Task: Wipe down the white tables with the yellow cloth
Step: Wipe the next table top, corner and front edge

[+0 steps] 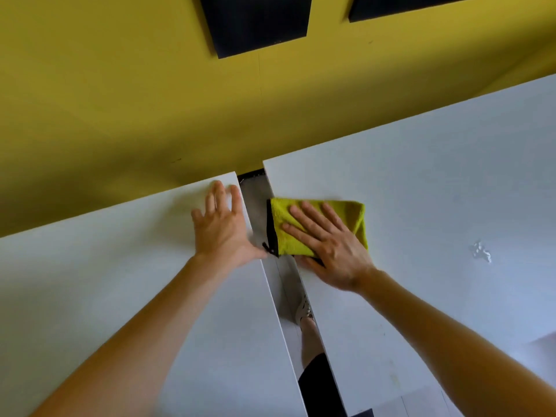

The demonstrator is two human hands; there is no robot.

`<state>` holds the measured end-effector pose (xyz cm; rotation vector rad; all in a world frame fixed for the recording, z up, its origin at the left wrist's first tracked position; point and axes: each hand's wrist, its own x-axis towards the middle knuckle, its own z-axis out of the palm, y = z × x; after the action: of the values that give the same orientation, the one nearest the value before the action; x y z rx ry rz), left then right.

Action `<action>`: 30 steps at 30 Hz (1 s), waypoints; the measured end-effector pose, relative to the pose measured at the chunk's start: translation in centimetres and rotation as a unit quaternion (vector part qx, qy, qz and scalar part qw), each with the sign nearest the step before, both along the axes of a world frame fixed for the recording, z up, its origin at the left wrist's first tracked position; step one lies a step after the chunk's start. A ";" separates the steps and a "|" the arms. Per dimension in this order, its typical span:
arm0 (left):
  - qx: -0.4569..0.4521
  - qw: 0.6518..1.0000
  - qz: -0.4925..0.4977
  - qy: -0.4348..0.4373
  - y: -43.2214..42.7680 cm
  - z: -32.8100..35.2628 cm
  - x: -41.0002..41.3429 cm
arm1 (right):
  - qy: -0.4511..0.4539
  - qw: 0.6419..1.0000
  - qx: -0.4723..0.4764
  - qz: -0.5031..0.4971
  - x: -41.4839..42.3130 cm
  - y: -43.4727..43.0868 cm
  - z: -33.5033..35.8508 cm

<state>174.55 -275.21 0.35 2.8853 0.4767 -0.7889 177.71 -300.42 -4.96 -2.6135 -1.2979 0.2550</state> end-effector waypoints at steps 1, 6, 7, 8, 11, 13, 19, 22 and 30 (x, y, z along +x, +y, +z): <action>-0.006 0.999 -0.035 -0.002 1.5 0.6 0.3 | 0.004 1.000 -0.007 0.021 -1.7 -1.4 0.2; -0.063 0.987 -0.115 -0.095 4.8 1.5 3.2 | -0.021 1.000 -0.015 -0.001 4.0 2.6 -0.7; -0.072 0.981 -0.151 -0.100 4.4 1.2 4.2 | -0.021 0.999 -0.013 -0.026 5.7 4.3 -0.7; -0.082 0.974 -0.188 -0.092 4.0 0.9 5.1 | -0.022 0.999 -0.008 -0.049 6.7 5.6 -0.7; -0.093 0.952 -0.282 -0.073 3.1 -0.1 7.1 | -0.030 0.996 0.007 -0.086 4.3 5.3 -0.8; -0.103 0.931 -0.341 -0.081 2.5 -0.4 6.8 | -0.021 0.995 0.005 -0.099 0.5 2.5 -0.7; -0.180 0.928 -0.264 -0.193 1.8 -1.7 5.4 | 0.029 0.999 -0.025 -0.016 -5.3 -3.8 0.2; -0.175 0.932 -0.282 -0.145 2.5 -1.8 5.2 | 0.030 0.999 -0.015 -0.009 -4.6 -3.6 0.3; -0.176 0.941 -0.268 -0.112 3.1 -1.5 7.3 | -0.004 0.999 -0.030 -0.044 -0.2 1.4 -0.6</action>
<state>181.86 -272.07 -1.10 2.7186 -0.4515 -0.5135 177.47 -299.00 -5.58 -2.7153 -1.1930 0.2731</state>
